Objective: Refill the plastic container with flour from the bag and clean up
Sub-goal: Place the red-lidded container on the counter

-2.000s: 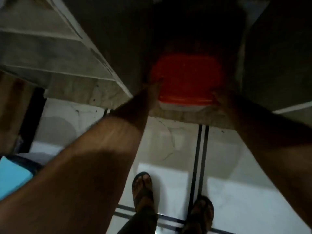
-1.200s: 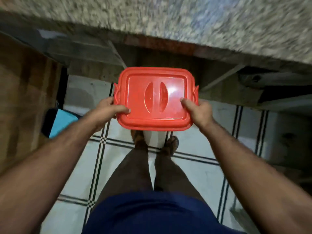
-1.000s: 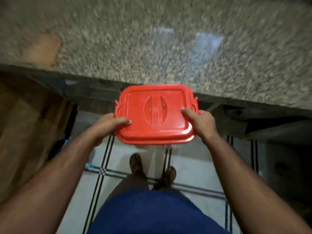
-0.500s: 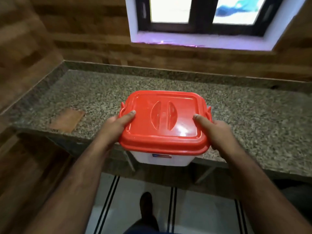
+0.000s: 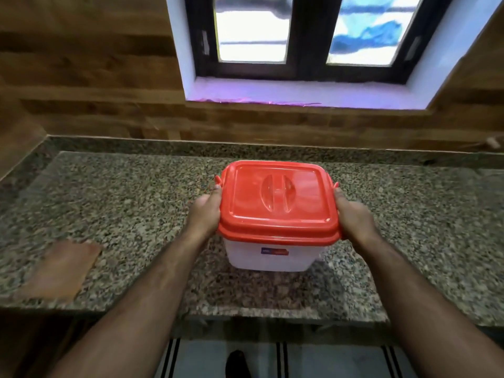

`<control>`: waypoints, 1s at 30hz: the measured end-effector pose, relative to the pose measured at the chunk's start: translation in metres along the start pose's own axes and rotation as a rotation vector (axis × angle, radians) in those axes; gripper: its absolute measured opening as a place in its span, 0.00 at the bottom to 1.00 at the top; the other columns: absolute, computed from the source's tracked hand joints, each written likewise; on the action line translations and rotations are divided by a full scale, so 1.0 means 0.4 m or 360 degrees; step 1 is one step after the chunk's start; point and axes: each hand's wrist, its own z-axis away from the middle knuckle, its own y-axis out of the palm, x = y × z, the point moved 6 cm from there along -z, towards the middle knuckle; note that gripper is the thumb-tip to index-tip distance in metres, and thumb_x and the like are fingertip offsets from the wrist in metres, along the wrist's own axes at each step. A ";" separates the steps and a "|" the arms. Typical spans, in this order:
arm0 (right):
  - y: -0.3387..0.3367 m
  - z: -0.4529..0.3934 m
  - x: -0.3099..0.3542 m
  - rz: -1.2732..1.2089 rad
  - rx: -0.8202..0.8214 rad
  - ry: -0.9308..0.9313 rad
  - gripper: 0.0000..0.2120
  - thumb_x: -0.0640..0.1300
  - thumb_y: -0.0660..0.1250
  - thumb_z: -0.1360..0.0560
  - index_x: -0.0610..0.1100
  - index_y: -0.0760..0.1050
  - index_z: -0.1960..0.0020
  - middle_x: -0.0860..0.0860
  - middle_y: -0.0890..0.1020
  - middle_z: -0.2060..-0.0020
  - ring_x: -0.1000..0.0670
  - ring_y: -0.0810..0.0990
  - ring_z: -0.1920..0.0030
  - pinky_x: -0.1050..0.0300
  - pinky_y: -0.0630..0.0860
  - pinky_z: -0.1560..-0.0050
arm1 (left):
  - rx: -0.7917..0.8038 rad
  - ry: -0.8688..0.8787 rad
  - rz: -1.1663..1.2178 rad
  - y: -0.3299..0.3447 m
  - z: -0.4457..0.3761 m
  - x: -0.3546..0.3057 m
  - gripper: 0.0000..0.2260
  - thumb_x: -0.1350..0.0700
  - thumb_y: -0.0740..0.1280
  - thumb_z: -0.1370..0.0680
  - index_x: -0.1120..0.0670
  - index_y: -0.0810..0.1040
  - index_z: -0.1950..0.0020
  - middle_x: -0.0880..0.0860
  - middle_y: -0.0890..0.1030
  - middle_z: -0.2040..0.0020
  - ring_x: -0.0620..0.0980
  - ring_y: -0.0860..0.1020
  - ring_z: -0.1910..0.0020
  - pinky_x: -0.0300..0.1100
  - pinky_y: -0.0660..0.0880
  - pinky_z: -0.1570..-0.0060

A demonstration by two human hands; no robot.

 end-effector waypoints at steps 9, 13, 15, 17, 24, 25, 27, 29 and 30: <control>0.002 -0.044 0.012 -0.0166 0.0005 0.0082 0.31 0.62 0.54 0.13 0.40 0.81 0.57 0.43 0.84 0.60 0.45 0.83 0.61 0.59 0.73 0.64 | -0.0141 0.0280 -0.0555 -0.011 -0.094 -0.043 0.29 0.41 0.59 0.12 0.59 0.82 0.63 0.56 0.84 0.66 0.58 0.83 0.64 0.45 0.74 0.65; 0.035 -0.052 -0.031 -0.0586 0.0088 0.0292 0.30 0.60 0.54 0.12 0.37 0.82 0.52 0.42 0.86 0.60 0.43 0.85 0.59 0.51 0.83 0.57 | -0.0208 0.0296 -0.0542 -0.025 -0.118 -0.052 0.26 0.49 0.58 0.10 0.57 0.79 0.65 0.53 0.80 0.69 0.56 0.80 0.68 0.43 0.69 0.66; 0.064 -0.062 -0.078 -0.0928 0.0220 0.0445 0.31 0.61 0.54 0.12 0.35 0.83 0.42 0.36 0.88 0.49 0.34 0.87 0.46 0.29 0.83 0.40 | -0.0076 0.0025 -0.0027 -0.027 -0.131 0.006 0.24 0.50 0.59 0.10 0.56 0.78 0.64 0.50 0.79 0.72 0.51 0.78 0.74 0.40 0.72 0.71; 0.090 -0.070 -0.119 -0.1077 0.0332 0.0520 0.29 0.61 0.56 0.13 0.38 0.82 0.36 0.32 0.84 0.38 0.28 0.82 0.36 0.24 0.74 0.31 | 0.0096 -0.0232 0.0336 -0.018 -0.133 0.068 0.20 0.51 0.61 0.11 0.55 0.78 0.61 0.51 0.78 0.71 0.48 0.74 0.76 0.39 0.71 0.74; 0.117 -0.033 -0.111 -0.0923 0.0368 0.0515 0.21 0.55 0.62 0.14 0.40 0.85 0.40 0.39 0.88 0.44 0.38 0.89 0.45 0.36 0.84 0.40 | 0.0096 -0.0203 0.0108 -0.004 -0.105 0.113 0.17 0.48 0.64 0.13 0.54 0.80 0.58 0.50 0.82 0.67 0.51 0.77 0.69 0.41 0.71 0.69; 0.093 -0.032 -0.101 -0.0847 0.0197 0.0503 0.24 0.59 0.60 0.13 0.41 0.85 0.42 0.41 0.89 0.48 0.40 0.90 0.49 0.40 0.86 0.45 | 0.0020 -0.0150 0.0071 -0.010 -0.103 0.104 0.17 0.46 0.62 0.12 0.53 0.83 0.52 0.49 0.85 0.60 0.50 0.81 0.62 0.43 0.76 0.63; 0.035 -0.022 -0.057 -0.0663 -0.0126 0.0392 0.31 0.67 0.53 0.15 0.44 0.83 0.45 0.44 0.89 0.52 0.41 0.89 0.50 0.41 0.85 0.46 | -0.0160 -0.0016 0.0006 -0.030 -0.088 0.072 0.19 0.40 0.59 0.12 0.50 0.83 0.37 0.49 0.86 0.45 0.50 0.84 0.46 0.51 0.82 0.47; -0.002 -0.013 0.000 -0.0566 -0.0170 0.0264 0.34 0.74 0.53 0.18 0.47 0.83 0.46 0.48 0.88 0.52 0.45 0.87 0.50 0.42 0.83 0.43 | -0.0194 0.0105 0.0017 -0.035 -0.066 0.029 0.21 0.38 0.58 0.13 0.49 0.82 0.34 0.49 0.87 0.44 0.50 0.86 0.45 0.52 0.83 0.46; -0.011 -0.009 0.027 -0.0533 -0.0096 0.0227 0.34 0.75 0.55 0.20 0.47 0.83 0.47 0.49 0.88 0.53 0.47 0.87 0.51 0.43 0.82 0.44 | -0.0149 0.0138 0.0032 -0.029 -0.055 0.010 0.20 0.38 0.58 0.12 0.50 0.83 0.36 0.50 0.88 0.47 0.49 0.87 0.50 0.48 0.84 0.52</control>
